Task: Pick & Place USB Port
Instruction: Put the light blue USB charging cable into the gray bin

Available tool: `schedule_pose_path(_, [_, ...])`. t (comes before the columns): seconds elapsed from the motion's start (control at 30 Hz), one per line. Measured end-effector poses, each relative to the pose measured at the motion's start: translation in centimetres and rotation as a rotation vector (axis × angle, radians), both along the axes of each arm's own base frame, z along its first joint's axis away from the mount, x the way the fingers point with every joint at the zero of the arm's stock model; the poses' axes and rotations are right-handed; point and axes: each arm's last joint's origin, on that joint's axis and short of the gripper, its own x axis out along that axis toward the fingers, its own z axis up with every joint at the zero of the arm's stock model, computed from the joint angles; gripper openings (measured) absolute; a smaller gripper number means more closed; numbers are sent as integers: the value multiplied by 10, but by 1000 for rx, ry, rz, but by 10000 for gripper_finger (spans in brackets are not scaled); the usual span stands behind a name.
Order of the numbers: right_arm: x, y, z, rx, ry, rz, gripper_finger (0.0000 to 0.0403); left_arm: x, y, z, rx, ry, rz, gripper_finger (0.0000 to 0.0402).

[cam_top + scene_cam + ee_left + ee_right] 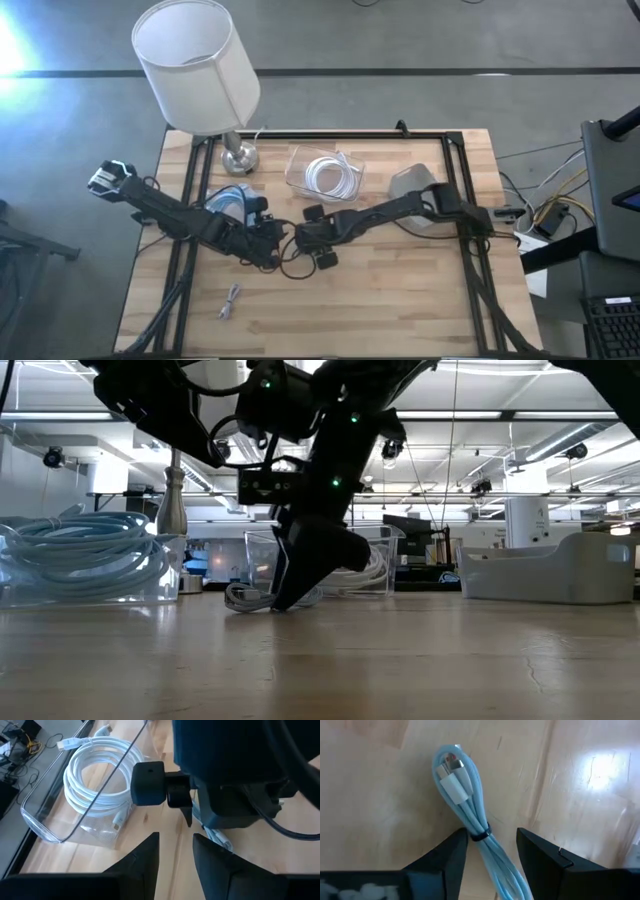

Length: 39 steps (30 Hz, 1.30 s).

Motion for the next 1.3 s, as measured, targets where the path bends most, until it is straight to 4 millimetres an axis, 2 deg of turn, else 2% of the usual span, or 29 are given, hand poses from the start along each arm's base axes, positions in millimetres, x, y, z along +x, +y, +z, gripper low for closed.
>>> schedule_pose_path(0.2, [-1,0,1,6,17,7,150,0,-1,0,-1,0,-2,122])
schedule_pose_path(0.53, [-6,0,4,51,63,19,46,-1,-1,0,-2,3,0,122])
schedule_pose_path(0.63, [-9,0,6,59,82,-7,29,-1,-1,0,-4,2,2,122])
schedule_pose_path(1.0, [-35,-1,36,86,195,-133,35,-1,-1,-1,-13,1,13,122])
schedule_pose_path(1.3, [-58,-4,70,118,159,-216,36,-2,-1,-1,-13,4,14,122])
